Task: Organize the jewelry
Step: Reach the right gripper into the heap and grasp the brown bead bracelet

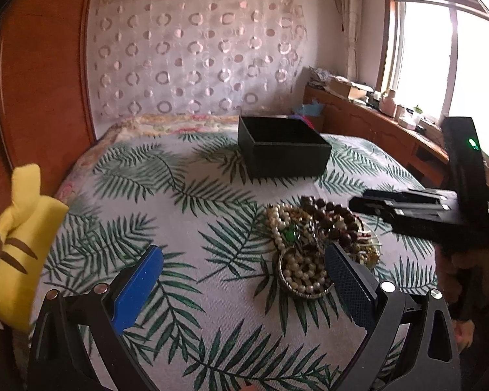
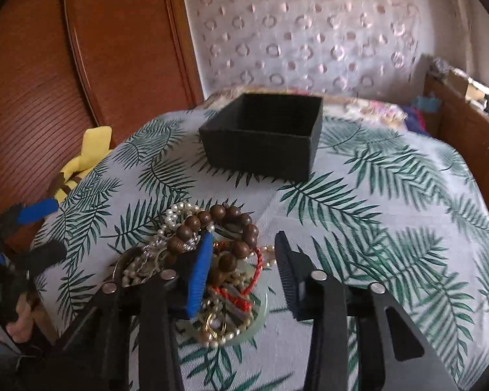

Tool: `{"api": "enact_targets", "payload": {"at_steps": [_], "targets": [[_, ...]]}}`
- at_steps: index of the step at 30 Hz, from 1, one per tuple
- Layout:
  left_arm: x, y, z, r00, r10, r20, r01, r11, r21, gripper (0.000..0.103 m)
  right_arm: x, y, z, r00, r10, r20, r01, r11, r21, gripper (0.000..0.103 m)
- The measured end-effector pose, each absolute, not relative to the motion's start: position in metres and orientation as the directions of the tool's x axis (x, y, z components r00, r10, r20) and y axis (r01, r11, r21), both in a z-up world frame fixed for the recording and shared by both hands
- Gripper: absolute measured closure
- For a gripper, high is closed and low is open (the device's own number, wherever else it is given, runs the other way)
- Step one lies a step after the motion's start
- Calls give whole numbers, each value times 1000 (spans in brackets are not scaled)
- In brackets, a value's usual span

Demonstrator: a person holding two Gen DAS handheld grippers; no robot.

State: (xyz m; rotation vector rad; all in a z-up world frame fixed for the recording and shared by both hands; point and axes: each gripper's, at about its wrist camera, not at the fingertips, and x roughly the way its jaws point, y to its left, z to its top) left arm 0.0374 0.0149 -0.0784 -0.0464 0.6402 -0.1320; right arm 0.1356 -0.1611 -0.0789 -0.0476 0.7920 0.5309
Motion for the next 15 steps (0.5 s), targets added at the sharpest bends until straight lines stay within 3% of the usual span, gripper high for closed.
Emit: {"api": "enact_targets", "payload": {"at_steps": [10, 12, 13, 15], "targets": [[45, 13, -97, 746, -172, -643, 138, 985, -103, 7, 179, -154, -102, 460, 438, -772, -446, 866, 226, 66], [45, 13, -98, 740, -183, -647, 147, 983, -110, 8, 180, -153, -104, 440, 455, -774, -449, 858, 250, 74], [45, 13, -99, 736, -192, -649, 153, 981, -117, 10, 179, -152, -104, 427, 469, -773, -460, 849, 261, 83], [47, 14, -100, 727, -202, -657, 159, 979, -126, 16, 179, -151, -103, 423, 479, -769, -469, 842, 267, 88]]}}
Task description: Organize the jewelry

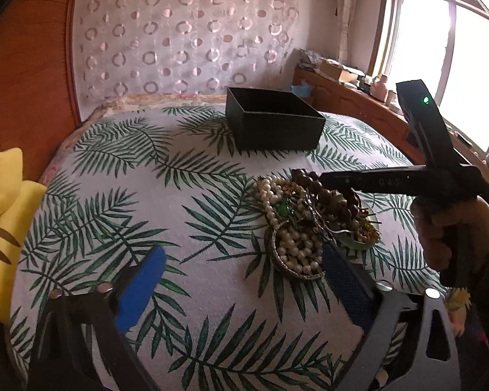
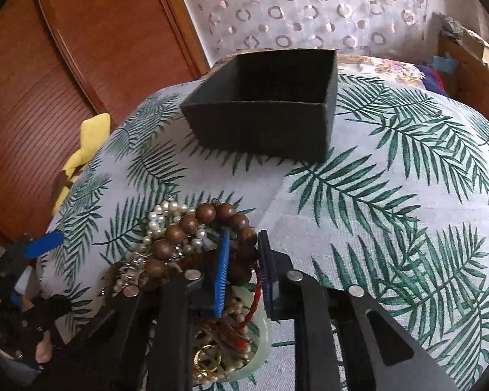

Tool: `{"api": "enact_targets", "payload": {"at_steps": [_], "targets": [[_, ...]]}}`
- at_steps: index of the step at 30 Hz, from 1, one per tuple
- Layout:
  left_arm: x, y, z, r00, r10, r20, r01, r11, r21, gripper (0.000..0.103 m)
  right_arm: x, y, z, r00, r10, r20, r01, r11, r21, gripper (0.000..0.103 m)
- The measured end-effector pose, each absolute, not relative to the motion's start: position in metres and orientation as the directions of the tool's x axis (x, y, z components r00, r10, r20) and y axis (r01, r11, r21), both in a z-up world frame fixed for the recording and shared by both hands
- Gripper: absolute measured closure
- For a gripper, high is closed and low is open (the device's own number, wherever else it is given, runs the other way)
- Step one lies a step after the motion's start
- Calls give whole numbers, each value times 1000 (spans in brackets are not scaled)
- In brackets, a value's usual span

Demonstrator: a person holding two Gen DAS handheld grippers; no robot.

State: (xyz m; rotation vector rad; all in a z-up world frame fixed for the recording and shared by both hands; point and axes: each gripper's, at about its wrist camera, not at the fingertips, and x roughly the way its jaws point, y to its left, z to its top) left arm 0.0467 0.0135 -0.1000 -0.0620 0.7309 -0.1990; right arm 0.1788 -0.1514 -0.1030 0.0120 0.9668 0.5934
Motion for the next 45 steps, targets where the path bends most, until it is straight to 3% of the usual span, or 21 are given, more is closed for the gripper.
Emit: {"api": "enact_targets", "payload": {"at_steps": [14, 17, 22, 29, 31, 45], "targets": [[53, 3, -107, 682, -251, -687, 198, 967, -157, 34, 136, -186, -12, 590, 544, -596, -562, 808, 180, 88], [55, 2, -110, 667, -268, -696, 207, 963, -173, 45, 128, -193, -1, 616, 538, -576, -563, 812, 155, 88], [62, 4, -114, 645, -293, -706, 206, 956, -209, 73, 119, -199, 4, 633, 531, -563, -559, 817, 142, 88], [78, -3, -117, 614, -304, -729, 226, 952, -207, 84, 114, -201, -9, 628, 520, -579, -546, 825, 149, 88], [80, -6, -118, 608, -307, -732, 239, 950, -200, 94, 113, -202, -12, 628, 517, -582, -541, 827, 152, 88], [62, -1, -86, 671, -277, -688, 270, 955, -121, 99, 108, -199, -15, 638, 509, -578, -537, 832, 140, 88]]}}
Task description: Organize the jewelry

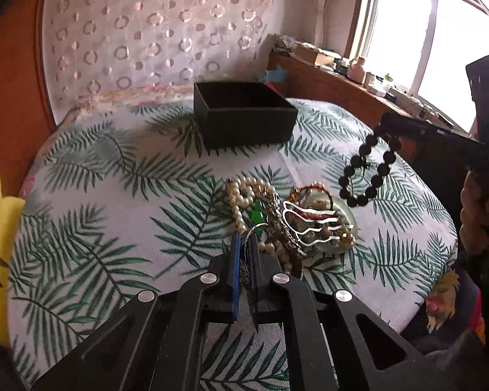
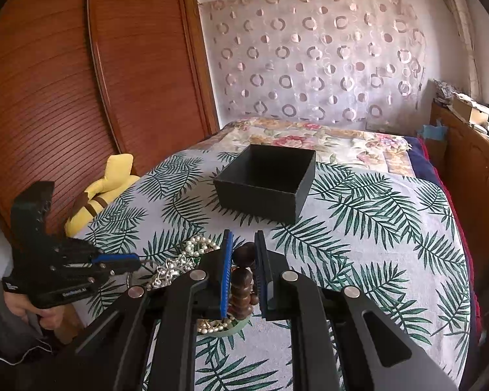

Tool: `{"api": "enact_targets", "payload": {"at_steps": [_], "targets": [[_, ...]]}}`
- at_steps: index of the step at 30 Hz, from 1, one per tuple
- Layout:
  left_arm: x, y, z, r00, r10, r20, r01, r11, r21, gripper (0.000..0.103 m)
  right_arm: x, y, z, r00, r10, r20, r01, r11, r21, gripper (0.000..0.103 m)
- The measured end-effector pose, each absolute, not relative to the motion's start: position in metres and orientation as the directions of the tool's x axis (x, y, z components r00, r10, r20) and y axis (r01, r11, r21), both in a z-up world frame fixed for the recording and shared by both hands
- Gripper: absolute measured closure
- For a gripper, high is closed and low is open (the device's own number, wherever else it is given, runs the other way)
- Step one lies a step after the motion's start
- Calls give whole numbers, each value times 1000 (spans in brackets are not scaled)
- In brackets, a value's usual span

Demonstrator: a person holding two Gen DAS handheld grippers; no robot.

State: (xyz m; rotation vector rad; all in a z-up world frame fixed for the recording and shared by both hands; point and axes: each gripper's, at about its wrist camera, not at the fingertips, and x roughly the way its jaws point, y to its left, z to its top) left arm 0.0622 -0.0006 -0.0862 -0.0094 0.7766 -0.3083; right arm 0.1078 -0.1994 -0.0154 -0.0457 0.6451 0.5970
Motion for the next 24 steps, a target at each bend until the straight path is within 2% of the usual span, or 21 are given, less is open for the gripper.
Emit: {"api": "enact_targets", "payload": {"at_steps": [3, 4, 9, 17, 18, 19, 20, 24], "targets": [[63, 1, -75, 690, -279, -668, 273, 955, -117, 100, 107, -198, -15, 639, 510, -576, -539, 831, 138, 88], [63, 2, -68, 701, -279, -656, 275, 955, -111, 103, 107, -198, -15, 639, 510, -575, -539, 831, 138, 88], [69, -1, -41, 744, -262, -615, 285, 956, -62, 103, 107, -199, -15, 640, 511, -575, -536, 832, 143, 88], [62, 6, -52, 729, -217, -649, 257, 966, -35, 101, 106, -196, -16, 633, 516, -577, -546, 826, 140, 88], [60, 6, -56, 726, -209, -656, 251, 968, -31, 83, 106, -196, -16, 632, 517, -577, -546, 825, 142, 88], [58, 6, -60, 724, -207, -658, 250, 968, -29, 51, 105, -195, -17, 631, 518, -577, -545, 826, 144, 88], [56, 5, -64, 723, -213, -657, 256, 966, -32, 41, 106, -195, -17, 631, 518, -577, -544, 826, 146, 88], [54, -2, -87, 680, -239, -693, 286, 957, -49, 40, 106, -193, -16, 632, 518, -576, -546, 826, 145, 88]]}}
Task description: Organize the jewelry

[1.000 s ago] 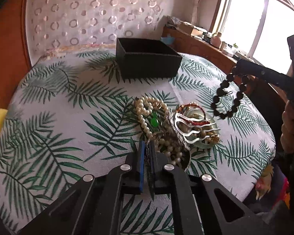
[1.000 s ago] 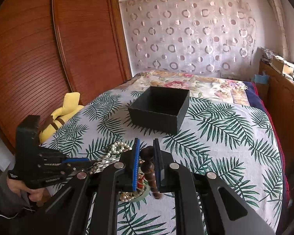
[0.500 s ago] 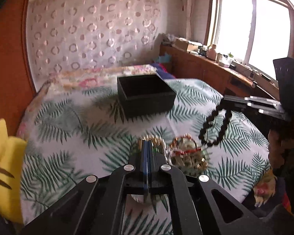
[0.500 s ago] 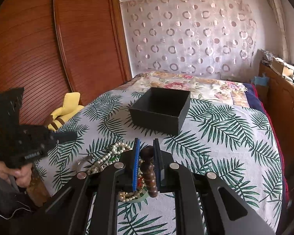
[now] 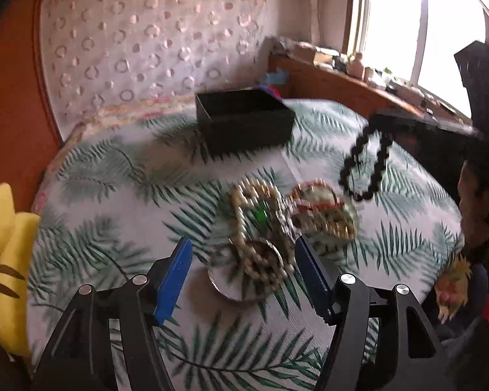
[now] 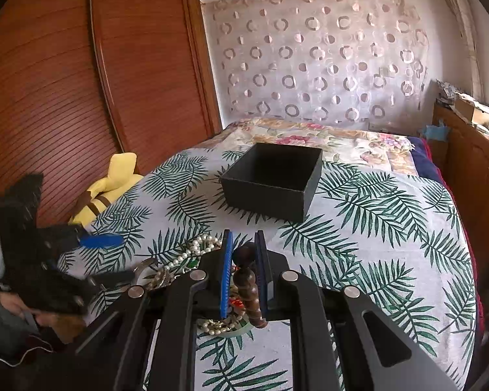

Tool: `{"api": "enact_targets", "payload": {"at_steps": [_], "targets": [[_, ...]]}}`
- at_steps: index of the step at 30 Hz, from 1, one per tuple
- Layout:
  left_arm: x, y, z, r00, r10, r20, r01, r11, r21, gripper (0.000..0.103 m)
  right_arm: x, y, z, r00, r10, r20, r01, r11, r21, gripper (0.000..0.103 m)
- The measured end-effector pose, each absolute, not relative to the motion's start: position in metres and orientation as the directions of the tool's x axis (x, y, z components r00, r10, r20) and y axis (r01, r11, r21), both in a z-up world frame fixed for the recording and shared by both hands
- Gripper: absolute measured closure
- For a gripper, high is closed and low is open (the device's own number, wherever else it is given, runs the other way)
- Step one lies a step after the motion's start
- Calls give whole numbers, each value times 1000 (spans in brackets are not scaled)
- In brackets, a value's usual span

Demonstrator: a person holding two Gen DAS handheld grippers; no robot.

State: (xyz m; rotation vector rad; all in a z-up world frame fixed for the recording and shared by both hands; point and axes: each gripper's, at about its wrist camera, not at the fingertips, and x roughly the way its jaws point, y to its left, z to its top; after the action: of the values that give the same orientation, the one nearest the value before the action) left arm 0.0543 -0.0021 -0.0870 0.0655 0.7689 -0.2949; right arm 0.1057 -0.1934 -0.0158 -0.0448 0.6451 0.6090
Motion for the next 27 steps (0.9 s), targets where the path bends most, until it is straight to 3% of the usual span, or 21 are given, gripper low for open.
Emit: {"api": "enact_targets", "payload": {"at_steps": [5, 9, 10, 11, 27], "targets": [[66, -10, -110, 640, -219, -737, 282, 959, -40, 40, 102, -193, -9, 640, 524, -562, -551, 823, 140, 88], [67, -8, -113, 648, -206, -733, 276, 961, -26, 47, 99, -193, -5, 645, 528, -552, -554, 821, 138, 88], [65, -7, -111, 650, -229, -724, 291, 956, -41, 83, 99, -193, -5, 646, 529, -551, -554, 821, 139, 88], [64, -6, -109, 635, -266, -725, 311, 947, -74, 99, 99, -193, -4, 646, 530, -549, -555, 820, 139, 88], [65, 7, -109, 636, -223, -738, 267, 962, -60, 98, 103, -187, -11, 634, 537, -556, -562, 814, 145, 88]]}}
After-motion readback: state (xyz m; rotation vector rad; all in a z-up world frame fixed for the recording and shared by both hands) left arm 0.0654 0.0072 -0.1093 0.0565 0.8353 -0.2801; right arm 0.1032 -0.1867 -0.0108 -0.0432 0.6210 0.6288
